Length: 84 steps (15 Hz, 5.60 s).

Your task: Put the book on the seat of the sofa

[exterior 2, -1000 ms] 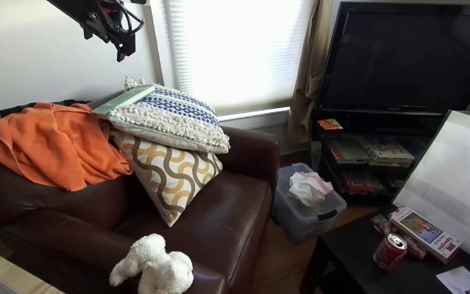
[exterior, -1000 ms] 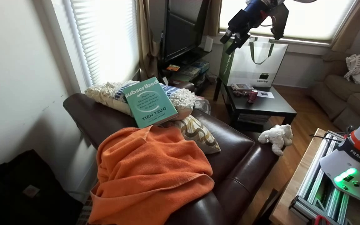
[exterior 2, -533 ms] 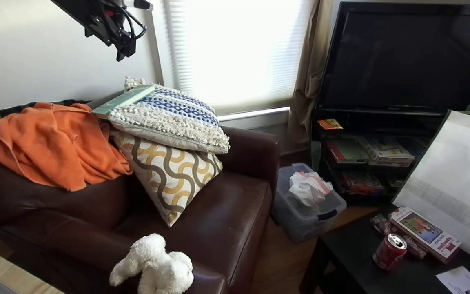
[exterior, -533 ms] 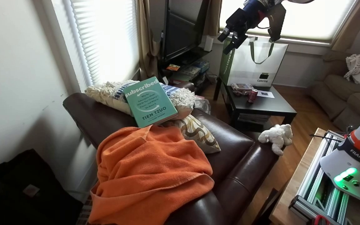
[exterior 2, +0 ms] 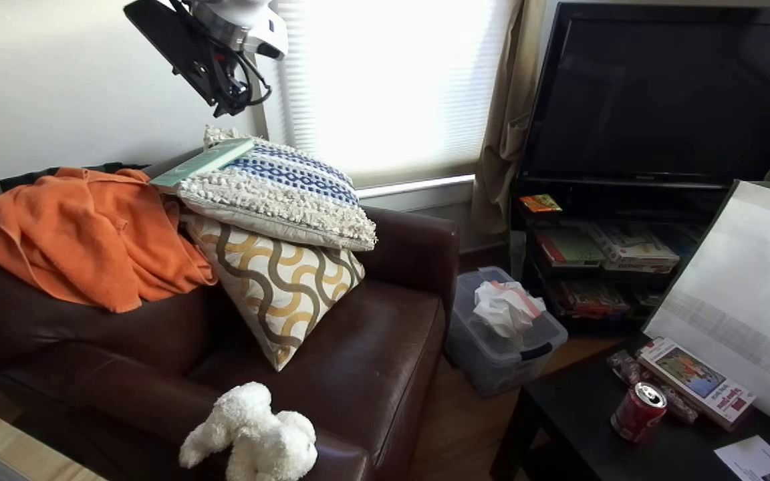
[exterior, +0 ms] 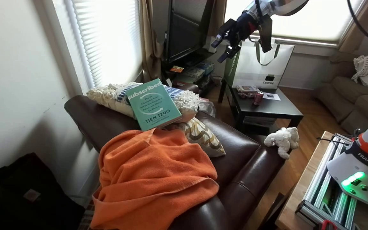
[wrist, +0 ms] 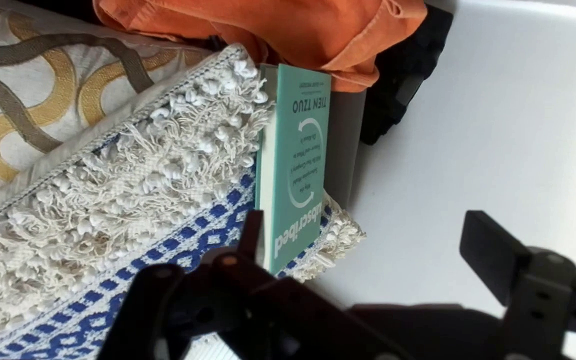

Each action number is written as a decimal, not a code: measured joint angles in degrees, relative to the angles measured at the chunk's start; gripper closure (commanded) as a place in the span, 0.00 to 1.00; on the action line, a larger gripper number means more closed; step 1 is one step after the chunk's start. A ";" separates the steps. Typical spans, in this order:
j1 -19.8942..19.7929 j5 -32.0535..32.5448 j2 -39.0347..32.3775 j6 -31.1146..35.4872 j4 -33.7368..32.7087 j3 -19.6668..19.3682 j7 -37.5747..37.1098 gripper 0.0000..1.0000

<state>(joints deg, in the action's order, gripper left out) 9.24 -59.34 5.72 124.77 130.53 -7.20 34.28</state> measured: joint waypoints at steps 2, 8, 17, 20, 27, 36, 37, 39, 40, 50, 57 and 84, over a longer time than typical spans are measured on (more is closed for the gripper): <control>-1.42 -0.03 -5.51 -1.18 -3.34 1.30 0.00 0.00; -3.47 -0.02 -18.52 -1.36 -12.72 5.68 -0.45 0.00; -4.85 0.04 -19.69 -1.61 -14.62 6.88 -0.13 0.00; -5.89 0.04 -21.90 -1.62 -17.69 7.82 1.07 0.00; -7.50 2.79 -32.94 -7.88 -30.03 9.70 4.05 0.00; -7.94 7.29 -48.20 -14.36 -46.67 13.80 4.05 0.00; -7.95 7.59 -49.37 -14.91 -48.07 14.01 4.03 0.00; -7.95 7.85 -51.43 -15.00 -50.46 14.49 4.01 0.00; -7.97 7.86 -52.36 -15.00 -51.52 14.77 4.01 0.00; -7.83 8.82 -59.14 -18.68 -60.66 18.13 3.11 0.28; -7.52 10.91 -62.65 -21.78 -65.23 18.95 2.32 0.70; -19.35 0.26 -26.04 -30.07 -22.92 6.24 -2.73 0.93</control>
<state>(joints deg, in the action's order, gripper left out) -10.11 -59.08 -20.32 94.70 107.62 -0.96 31.55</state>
